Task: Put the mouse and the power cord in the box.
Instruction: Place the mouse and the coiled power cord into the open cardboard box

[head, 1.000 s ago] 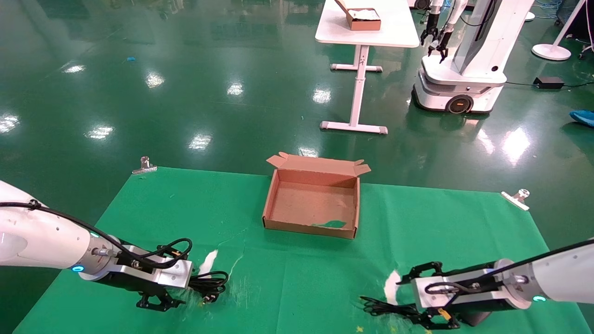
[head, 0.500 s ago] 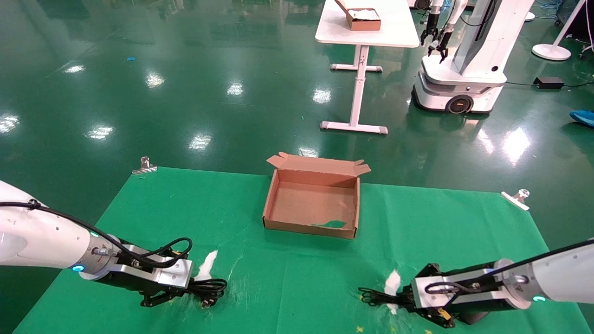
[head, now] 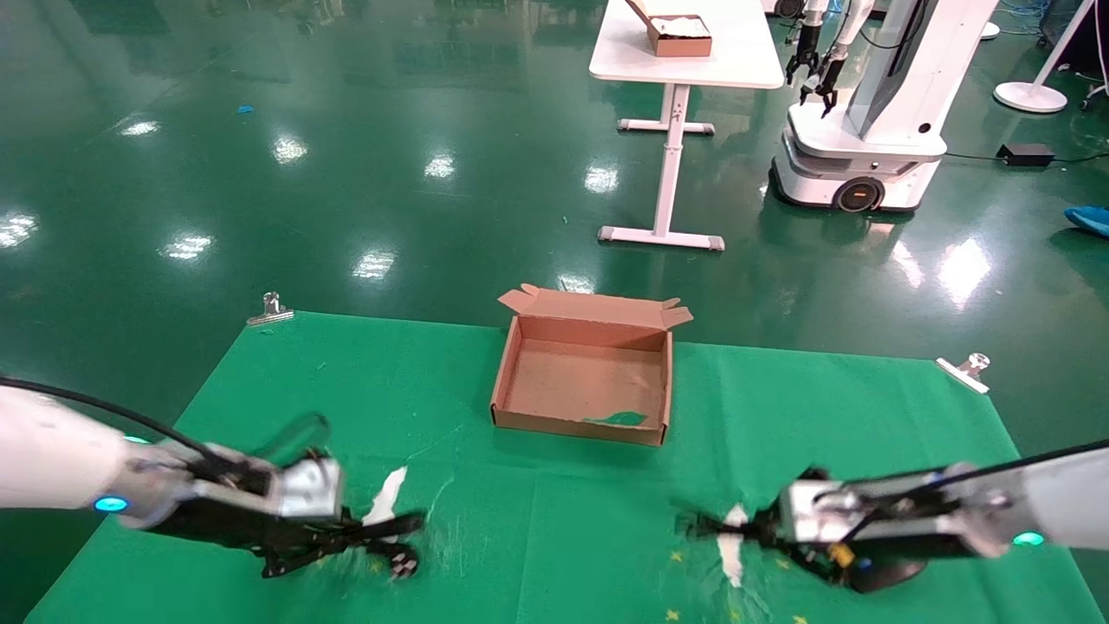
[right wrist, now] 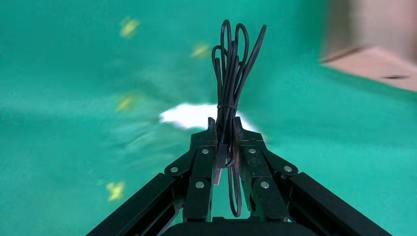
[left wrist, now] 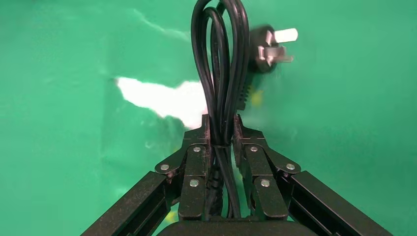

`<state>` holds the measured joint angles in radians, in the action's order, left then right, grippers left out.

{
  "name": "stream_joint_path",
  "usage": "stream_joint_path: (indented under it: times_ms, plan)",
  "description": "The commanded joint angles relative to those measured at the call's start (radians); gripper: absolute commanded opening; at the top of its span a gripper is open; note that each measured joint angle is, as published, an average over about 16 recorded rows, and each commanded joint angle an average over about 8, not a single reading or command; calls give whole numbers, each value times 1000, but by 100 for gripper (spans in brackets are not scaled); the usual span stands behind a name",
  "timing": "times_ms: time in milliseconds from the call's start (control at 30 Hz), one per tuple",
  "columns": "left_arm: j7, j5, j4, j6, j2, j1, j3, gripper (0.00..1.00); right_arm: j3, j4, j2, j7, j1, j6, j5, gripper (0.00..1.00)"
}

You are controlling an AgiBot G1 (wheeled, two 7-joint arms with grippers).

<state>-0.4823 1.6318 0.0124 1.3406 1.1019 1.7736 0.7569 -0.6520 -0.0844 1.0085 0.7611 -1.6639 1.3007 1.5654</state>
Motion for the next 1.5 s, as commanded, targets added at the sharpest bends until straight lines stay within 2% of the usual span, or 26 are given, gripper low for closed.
stream_joint_path:
  times_ms: [33, 167, 267, 367, 500, 633, 767, 900, 1033, 1067, 1100, 1267, 1333, 1367, 1500]
  plan:
    - [38, -60, -33, 56, -31, 16, -41, 0, 20, 4, -23, -9, -13, 16, -28, 0]
    - [117, -174, -80, 135, -58, 50, -121, 0, 43, -27, -83, -39, -80, 34, -58, 0]
    - [168, -232, -100, 148, -45, 73, -163, 0, 53, -65, -99, -69, -133, 24, -69, 0]
    - [210, -266, -104, 117, -7, 103, -186, 0, 63, -107, -76, -100, -174, -4, -80, 0]
    - [251, -289, -95, -5, 50, 155, -198, 0, 76, -136, 13, -129, -204, -63, -100, 0]
    - [275, -308, -84, -157, 83, 202, -207, 0, 83, -108, 140, -120, -200, -164, -111, 0]
    - [288, -320, -75, -234, 80, 231, -213, 0, 82, -43, 264, -88, -170, -356, -104, 0]
    - [285, -308, -65, -204, 43, 246, -204, 0, 81, -3, 338, -74, -106, -509, -102, 0]
    - [268, -274, -53, -112, -5, 248, -181, 0, 79, -6, 352, -88, -36, -531, -115, 1]
    - [263, -264, -50, -88, -16, 246, -175, 0, 79, -8, 352, -95, -22, -527, -120, 5]
    - [257, -254, -47, -66, -26, 243, -168, 0, 79, -11, 352, -103, -10, -523, -125, 14]
    - [239, -212, -50, 5, -62, 217, -139, 0, 74, -23, 350, -140, 17, -509, -140, 76]
    - [241, -198, -56, 11, -67, 206, -129, 0, 71, -28, 349, -150, 20, -508, -144, 97]
    - [243, -191, -58, 9, -67, 202, -125, 0, 69, -30, 348, -153, 20, -509, -146, 100]
    - [242, -161, -50, -28, -38, 190, -104, 0, 69, -34, 344, -161, 19, -521, -159, 100]
